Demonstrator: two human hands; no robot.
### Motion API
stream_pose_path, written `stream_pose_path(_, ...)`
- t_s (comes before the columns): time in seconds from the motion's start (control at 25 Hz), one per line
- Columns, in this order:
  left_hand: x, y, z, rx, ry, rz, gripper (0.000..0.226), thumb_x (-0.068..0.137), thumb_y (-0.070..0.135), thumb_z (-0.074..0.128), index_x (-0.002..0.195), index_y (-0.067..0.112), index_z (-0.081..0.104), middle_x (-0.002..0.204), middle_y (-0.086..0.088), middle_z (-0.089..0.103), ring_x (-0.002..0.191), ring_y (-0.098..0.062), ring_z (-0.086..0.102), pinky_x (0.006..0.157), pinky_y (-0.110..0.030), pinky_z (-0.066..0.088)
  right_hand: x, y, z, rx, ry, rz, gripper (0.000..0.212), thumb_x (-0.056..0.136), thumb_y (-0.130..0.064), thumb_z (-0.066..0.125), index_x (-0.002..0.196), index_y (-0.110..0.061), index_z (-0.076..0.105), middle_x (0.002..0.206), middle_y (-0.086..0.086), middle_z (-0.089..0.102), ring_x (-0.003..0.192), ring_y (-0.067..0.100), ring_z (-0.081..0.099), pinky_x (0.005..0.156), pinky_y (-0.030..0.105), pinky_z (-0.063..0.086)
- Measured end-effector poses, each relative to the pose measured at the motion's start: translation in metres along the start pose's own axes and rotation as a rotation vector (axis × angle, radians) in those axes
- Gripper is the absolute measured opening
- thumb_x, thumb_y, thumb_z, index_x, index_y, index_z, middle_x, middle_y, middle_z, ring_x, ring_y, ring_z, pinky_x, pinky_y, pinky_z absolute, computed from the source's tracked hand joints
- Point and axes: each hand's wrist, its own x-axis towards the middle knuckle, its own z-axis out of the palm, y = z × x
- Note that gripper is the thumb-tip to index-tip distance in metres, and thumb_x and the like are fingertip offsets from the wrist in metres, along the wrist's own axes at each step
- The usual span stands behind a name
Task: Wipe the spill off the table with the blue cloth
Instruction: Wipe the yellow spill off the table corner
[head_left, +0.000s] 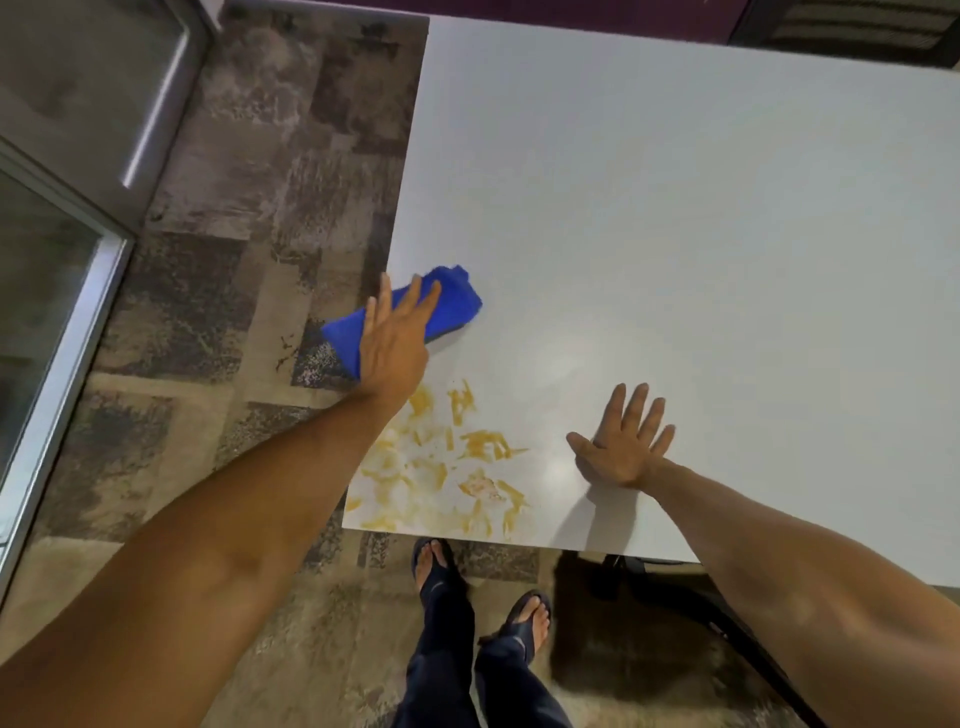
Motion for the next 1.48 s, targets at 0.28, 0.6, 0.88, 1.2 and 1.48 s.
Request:
stream_pose_path(0.28,0.015,-0.015,0.043,0.139,-0.205,0.187,0.091,0.09,0.078,0.023,0.16,0.023,0.004,0.169,-0.004,0.0,0.154,-0.036,-0.003,0.123,-0.053,0.005,0.002,0.005,-0.002,0.004,-0.063,-0.039,0.113,0.089,-0.081,0.037,0.151,-0.02,-0.036,0.154,0.012,-0.048,0.141,0.041,-0.044,0.113,0.065,-0.021)
stream_pose_path(0.6,-0.048,-0.003,0.059,0.131,-0.156,0.367,0.081,0.095,0.07,0.015,0.159,0.022,0.02,0.167,-0.004,0.017,0.154,-0.032,0.01,0.125,-0.049,0.006,-0.007,0.0,-0.008,0.024,-0.078,-0.044,0.111,0.092,-0.076,0.039,0.152,-0.018,-0.034,0.156,0.013,-0.046,0.143,0.041,-0.041,0.113,0.064,-0.02)
stream_pose_path(0.88,-0.126,0.037,0.085,0.125,-0.186,0.285,0.068,0.101,0.057,0.009,0.158,0.023,0.023,0.166,-0.004,0.021,0.153,-0.033,0.016,0.124,-0.052,0.013,-0.005,0.002,-0.004,0.024,-0.055,-0.043,0.114,0.089,-0.079,0.039,0.153,-0.019,-0.032,0.157,0.013,-0.044,0.143,0.041,-0.041,0.113,0.065,-0.02)
stream_pose_path(1.2,-0.17,0.1,0.098,0.095,-0.159,0.123,0.05,0.097,0.043,0.03,0.111,0.012,0.065,0.134,-0.01,0.063,0.138,-0.039,0.044,0.117,-0.064,0.024,0.0,0.005,-0.002,0.043,-0.05,-0.036,0.116,0.087,-0.081,0.042,0.153,-0.023,-0.033,0.158,0.01,-0.044,0.144,0.039,-0.041,0.114,0.064,-0.02)
stream_pose_path(1.48,-0.189,0.076,0.124,0.25,-0.08,0.308,0.063,0.1,0.043,0.031,0.155,0.015,0.021,0.161,-0.008,0.034,0.149,-0.042,0.023,0.118,-0.07,0.006,0.0,0.006,-0.002,0.05,-0.036,-0.059,0.115,0.088,-0.078,0.045,0.154,-0.022,-0.032,0.157,0.009,-0.045,0.143,0.038,-0.042,0.114,0.063,-0.021)
